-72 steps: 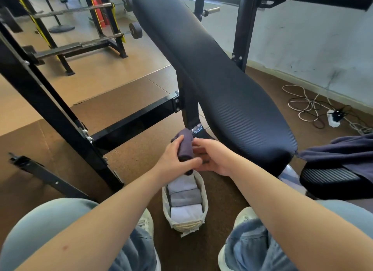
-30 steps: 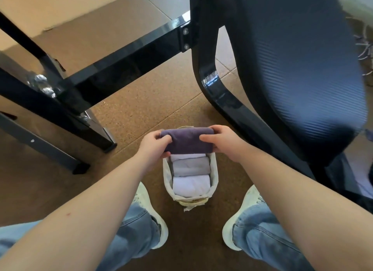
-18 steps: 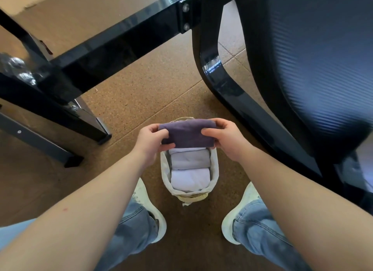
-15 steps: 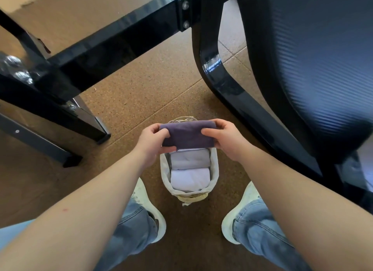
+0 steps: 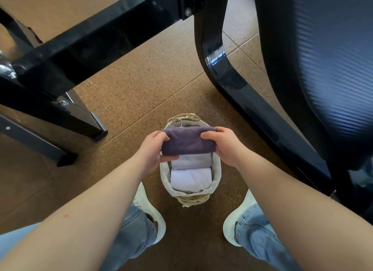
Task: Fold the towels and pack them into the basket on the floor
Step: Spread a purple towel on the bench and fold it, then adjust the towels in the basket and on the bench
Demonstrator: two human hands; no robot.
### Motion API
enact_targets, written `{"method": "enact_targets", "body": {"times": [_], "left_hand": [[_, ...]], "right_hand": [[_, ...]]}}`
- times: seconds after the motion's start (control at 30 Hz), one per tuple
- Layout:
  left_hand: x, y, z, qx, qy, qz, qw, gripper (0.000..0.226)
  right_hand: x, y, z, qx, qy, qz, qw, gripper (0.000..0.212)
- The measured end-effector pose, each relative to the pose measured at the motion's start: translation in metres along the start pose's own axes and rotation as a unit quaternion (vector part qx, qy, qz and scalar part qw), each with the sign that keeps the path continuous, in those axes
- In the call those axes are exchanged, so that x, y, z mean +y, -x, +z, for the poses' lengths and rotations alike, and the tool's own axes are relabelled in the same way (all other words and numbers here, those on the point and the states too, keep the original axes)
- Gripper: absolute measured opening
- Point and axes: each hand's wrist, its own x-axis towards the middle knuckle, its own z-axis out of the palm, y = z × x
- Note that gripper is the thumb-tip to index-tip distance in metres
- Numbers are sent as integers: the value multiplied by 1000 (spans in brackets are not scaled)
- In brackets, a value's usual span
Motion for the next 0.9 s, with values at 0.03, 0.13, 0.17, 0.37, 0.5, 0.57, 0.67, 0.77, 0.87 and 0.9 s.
{"method": "enact_targets", "body": {"times": [0.03,0.13,0.17,0.37,0.5,0.57,0.67,0.77,0.87,0.9], "left_hand": [[-1,-3,0,5,10,0,1000,31],[-4,-12,0,21,35,-5,999,36],[-5,-16,1,28,19,-3,999,34],[-10,-35,7,57,-92,17,994,7],[-23,-45,10,79,-234,80,966,20],[-30,-47,8,106,-356,130,919,28],[-40,-53,10,105,-417,173,886,33],[-46,-58,15,100,-455,185,866,30],[-48,-63,16,90,-530,181,823,26],[-48,-64,16,91,-552,182,808,25]], "right_hand": [[1,-2,0,-5,-14,9,1000,28],[3,-8,0,-17,-30,25,999,31],[3,-9,0,-15,-25,26,999,31],[14,-29,-2,65,104,13,992,33],[20,-40,4,105,262,-27,959,33],[26,-44,6,108,314,-53,942,32],[40,-50,8,115,364,-73,921,33],[49,-56,14,137,400,-102,901,34],[53,-62,21,162,466,-116,862,33],[53,-63,22,164,483,-117,852,31]]}}
